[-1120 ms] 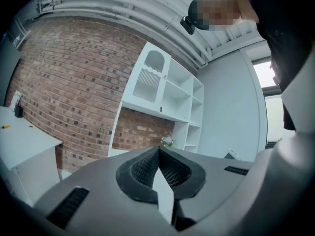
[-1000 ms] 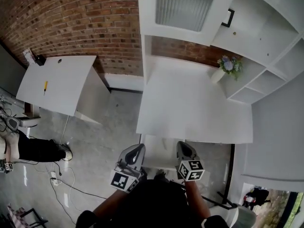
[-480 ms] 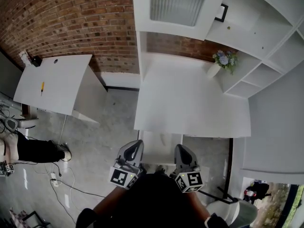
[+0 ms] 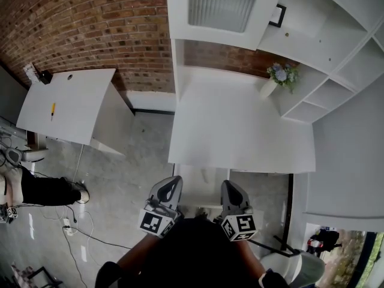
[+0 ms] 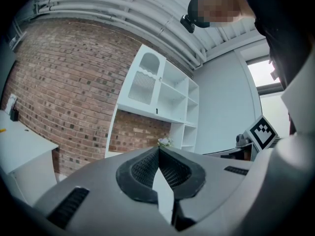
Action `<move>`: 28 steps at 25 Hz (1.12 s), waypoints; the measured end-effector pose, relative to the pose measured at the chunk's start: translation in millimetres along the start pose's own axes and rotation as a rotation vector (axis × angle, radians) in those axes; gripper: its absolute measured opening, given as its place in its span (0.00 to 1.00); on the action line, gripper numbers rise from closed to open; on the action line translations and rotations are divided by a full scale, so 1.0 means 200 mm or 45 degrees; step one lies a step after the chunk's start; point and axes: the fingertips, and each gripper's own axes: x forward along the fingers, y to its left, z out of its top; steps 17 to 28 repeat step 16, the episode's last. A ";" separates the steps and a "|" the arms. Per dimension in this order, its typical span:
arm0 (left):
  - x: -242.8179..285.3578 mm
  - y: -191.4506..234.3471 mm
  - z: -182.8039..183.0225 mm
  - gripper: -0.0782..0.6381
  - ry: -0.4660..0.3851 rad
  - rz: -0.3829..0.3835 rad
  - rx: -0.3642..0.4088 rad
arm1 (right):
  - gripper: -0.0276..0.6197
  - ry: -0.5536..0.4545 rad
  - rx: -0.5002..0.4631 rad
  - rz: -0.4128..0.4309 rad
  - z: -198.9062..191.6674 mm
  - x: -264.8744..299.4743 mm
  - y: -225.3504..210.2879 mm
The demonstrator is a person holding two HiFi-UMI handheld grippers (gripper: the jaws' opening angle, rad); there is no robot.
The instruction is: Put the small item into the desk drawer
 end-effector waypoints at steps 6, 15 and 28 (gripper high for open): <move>-0.01 -0.02 -0.02 0.14 0.007 -0.024 0.043 | 0.06 0.003 -0.011 0.023 0.00 -0.01 0.02; -0.05 -0.03 -0.03 0.14 0.003 -0.001 0.002 | 0.06 0.003 -0.019 0.044 -0.01 -0.03 0.06; -0.06 -0.03 -0.03 0.14 0.005 0.000 0.001 | 0.06 0.004 -0.020 0.047 -0.01 -0.04 0.06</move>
